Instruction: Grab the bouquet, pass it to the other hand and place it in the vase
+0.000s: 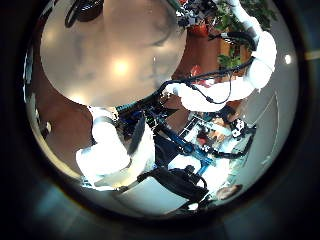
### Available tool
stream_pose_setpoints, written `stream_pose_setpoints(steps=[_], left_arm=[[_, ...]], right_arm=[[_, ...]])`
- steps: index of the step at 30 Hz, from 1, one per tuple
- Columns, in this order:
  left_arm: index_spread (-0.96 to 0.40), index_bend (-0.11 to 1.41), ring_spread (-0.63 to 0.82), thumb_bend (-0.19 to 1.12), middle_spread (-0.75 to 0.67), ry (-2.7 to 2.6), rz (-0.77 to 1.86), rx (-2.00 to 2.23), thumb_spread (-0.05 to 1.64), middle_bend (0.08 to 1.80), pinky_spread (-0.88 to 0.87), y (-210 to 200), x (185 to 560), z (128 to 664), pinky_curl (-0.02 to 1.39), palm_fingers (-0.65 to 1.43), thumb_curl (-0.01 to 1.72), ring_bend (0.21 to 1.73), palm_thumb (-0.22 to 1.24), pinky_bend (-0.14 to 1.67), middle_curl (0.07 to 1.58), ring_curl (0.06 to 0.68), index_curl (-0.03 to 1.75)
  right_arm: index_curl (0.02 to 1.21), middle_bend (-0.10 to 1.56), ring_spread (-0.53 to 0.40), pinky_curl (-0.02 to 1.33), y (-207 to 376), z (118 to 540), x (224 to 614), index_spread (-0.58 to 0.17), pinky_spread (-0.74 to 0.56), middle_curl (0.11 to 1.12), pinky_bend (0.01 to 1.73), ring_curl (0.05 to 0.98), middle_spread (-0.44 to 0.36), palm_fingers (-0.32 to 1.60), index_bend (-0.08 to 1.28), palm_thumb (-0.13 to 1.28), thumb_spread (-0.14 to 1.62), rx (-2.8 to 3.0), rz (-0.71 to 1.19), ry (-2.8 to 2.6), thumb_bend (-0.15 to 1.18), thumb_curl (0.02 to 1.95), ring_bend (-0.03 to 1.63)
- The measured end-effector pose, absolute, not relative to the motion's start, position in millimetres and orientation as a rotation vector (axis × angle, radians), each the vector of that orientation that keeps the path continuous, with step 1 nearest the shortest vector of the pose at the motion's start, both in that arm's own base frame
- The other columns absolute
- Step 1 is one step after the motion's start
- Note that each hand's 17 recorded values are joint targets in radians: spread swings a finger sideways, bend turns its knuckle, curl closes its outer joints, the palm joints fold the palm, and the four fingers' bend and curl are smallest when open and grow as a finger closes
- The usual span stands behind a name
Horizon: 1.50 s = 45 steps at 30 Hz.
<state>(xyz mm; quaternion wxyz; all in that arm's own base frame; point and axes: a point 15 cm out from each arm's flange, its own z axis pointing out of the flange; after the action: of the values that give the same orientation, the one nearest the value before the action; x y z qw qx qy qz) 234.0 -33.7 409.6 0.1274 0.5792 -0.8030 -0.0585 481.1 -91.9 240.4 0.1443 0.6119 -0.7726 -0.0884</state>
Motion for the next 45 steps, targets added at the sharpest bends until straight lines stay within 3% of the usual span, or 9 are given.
stream_pose_setpoints(steps=[20, 33, 37, 41, 45], left_arm=[[0.09, 0.17, 0.59, -0.02, 0.43, -2.361, -0.078, 1.722, 1.09, 0.20, 0.55, -40, 240, 428, 0.32, 0.06, 0.31, 0.48, 0.34, 0.21, 0.34, 0.207, 0.30], [0.08, 0.17, 0.55, -0.02, 0.38, -2.304, 0.084, 1.745, 1.10, 0.21, 0.53, -52, 251, 440, 0.32, 0.13, 0.31, 0.49, 0.34, 0.19, 0.35, 0.207, 0.31], [0.09, 0.17, 0.55, -0.02, 0.36, -2.260, 0.178, 1.744, 1.10, 0.21, 0.52, -57, 260, 449, 0.31, 0.15, 0.31, 0.49, 0.34, 0.19, 0.35, 0.207, 0.32], [0.09, 0.17, 0.54, -0.02, 0.36, -2.235, 0.226, 1.761, 1.11, 0.22, 0.52, -54, 260, 459, 0.31, 0.16, 0.31, 0.49, 0.34, 0.19, 0.36, 0.206, 0.32], [0.09, 0.17, 0.54, -0.02, 0.35, -2.236, 0.222, 1.746, 1.11, 0.21, 0.52, -57, 258, 459, 0.31, 0.16, 0.31, 0.49, 0.34, 0.19, 0.36, 0.204, 0.32]], right_arm=[[1.11, 1.24, -0.227, 0.72, -103, 388, 464, -0.363, -0.16, 1.02, 1.40, 0.792, -0.209, 1.09, 1.02, 1.16, 0.91, 2.051, 0.183, -2.531, 0.06, 0.92, 1.39], [1.09, 1.29, -0.216, 0.80, -96, 493, 446, -0.314, -0.16, 0.97, 1.33, 0.794, -0.173, 1.11, 1.05, 1.15, 0.88, 2.302, 0.102, -2.972, 0.05, 1.08, 1.41], [1.08, 1.30, -0.214, 0.83, -90, 519, 439, -0.302, -0.16, 0.95, 1.32, 0.793, -0.165, 1.11, 1.06, 1.14, 0.87, 2.368, -0.028, -3.113, 0.05, 1.12, 1.41], [1.08, 1.31, -0.212, 0.85, -82, 522, 418, -0.292, -0.16, 0.94, 1.30, 0.792, -0.160, 1.12, 1.06, 1.13, 0.86, 2.405, -0.264, -3.126, 0.05, 1.16, 1.41], [1.07, 1.32, -0.212, 0.87, -90, 511, 412, -0.285, -0.16, 0.93, 1.29, 0.791, -0.155, 1.11, 1.07, 1.12, 0.86, 2.379, -0.295, -3.110, 0.04, 1.20, 1.41]])
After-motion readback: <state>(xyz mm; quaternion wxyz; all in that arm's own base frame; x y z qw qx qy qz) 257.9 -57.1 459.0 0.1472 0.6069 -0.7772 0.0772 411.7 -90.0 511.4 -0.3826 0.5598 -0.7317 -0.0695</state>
